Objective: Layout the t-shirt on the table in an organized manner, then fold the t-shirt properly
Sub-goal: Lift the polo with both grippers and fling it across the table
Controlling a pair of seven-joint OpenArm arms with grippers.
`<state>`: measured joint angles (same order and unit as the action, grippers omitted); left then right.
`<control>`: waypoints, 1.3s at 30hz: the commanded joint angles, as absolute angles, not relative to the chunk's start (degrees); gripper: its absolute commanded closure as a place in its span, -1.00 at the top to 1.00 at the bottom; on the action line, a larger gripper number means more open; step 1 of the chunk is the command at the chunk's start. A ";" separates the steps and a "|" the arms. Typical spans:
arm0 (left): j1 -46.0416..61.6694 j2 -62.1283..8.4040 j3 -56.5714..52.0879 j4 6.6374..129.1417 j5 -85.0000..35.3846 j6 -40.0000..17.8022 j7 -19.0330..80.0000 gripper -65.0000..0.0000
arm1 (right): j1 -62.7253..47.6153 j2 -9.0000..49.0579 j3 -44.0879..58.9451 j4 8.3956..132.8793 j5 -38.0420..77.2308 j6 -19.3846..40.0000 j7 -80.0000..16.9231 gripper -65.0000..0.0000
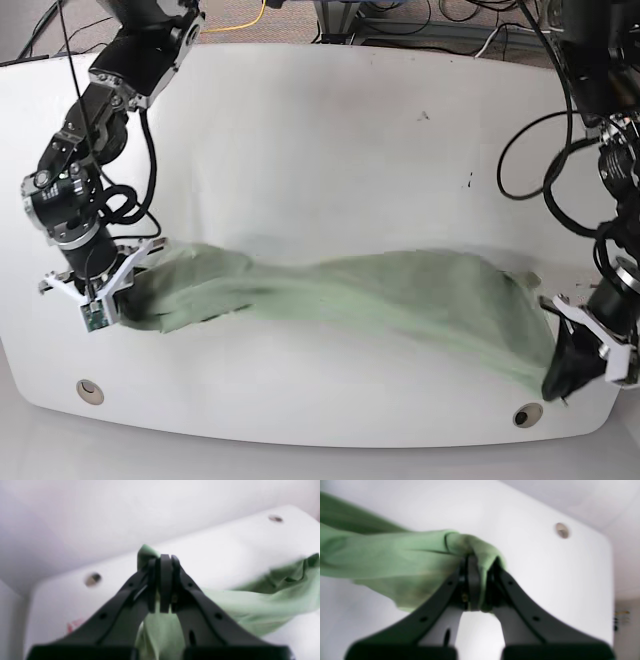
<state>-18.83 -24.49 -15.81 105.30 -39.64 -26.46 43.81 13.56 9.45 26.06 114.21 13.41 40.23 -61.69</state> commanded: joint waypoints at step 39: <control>-74.42 -25.71 -14.20 87.43 -40.31 -26.42 50.68 -1.00 | 81.01 26.07 3.91 73.63 14.73 40.00 -59.91 -1.00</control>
<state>-70.63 -25.15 -14.11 88.09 -39.94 -26.61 52.73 77.21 24.58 4.43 73.60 14.41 40.51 -61.56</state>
